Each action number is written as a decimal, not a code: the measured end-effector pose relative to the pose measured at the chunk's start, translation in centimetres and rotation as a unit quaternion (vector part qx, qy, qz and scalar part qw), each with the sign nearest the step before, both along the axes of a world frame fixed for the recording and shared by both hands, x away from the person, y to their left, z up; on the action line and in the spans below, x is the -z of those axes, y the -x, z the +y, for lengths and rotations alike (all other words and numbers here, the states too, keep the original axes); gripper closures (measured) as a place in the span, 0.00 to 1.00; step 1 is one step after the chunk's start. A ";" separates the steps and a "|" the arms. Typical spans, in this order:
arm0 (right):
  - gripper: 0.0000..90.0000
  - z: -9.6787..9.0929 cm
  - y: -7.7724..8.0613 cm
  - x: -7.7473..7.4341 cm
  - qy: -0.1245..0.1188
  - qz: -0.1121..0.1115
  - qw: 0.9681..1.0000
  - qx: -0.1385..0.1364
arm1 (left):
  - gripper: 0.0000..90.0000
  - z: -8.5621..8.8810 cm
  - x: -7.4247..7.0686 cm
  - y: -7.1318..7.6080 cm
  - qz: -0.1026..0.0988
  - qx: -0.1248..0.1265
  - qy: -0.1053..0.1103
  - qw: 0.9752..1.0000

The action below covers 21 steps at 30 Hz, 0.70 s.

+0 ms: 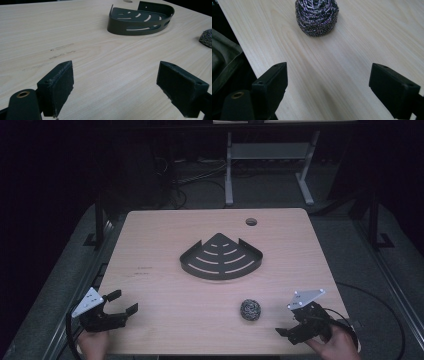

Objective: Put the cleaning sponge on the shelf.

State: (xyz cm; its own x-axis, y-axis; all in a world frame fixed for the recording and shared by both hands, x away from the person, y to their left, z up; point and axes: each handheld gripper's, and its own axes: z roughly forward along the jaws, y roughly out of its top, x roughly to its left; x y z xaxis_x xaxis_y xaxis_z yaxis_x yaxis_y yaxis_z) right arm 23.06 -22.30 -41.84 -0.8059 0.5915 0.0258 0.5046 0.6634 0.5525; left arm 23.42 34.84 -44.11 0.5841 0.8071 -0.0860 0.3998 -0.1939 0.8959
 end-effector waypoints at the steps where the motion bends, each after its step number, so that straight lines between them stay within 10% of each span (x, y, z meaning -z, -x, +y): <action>1: 0.17 0.3 -0.1 0.0 0.002 -0.001 1.000 -0.004 | 0.15 0.0 0.0 0.0 0.000 0.000 0.000 1.000; 21: 0.17 2.5 -1.0 -0.4 0.013 0.004 0.999 -0.030 | 0.15 0.1 0.0 0.0 -0.001 -0.002 0.002 1.000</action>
State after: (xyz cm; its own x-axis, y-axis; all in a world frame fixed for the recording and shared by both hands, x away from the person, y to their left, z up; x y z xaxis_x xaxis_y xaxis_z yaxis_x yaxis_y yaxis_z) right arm 24.06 -19.82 -41.43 -0.8396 0.5429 0.0176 0.4683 0.7071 0.5298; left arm 23.39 34.93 -44.06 0.5805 0.8095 -0.0884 0.3996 -0.1886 0.8971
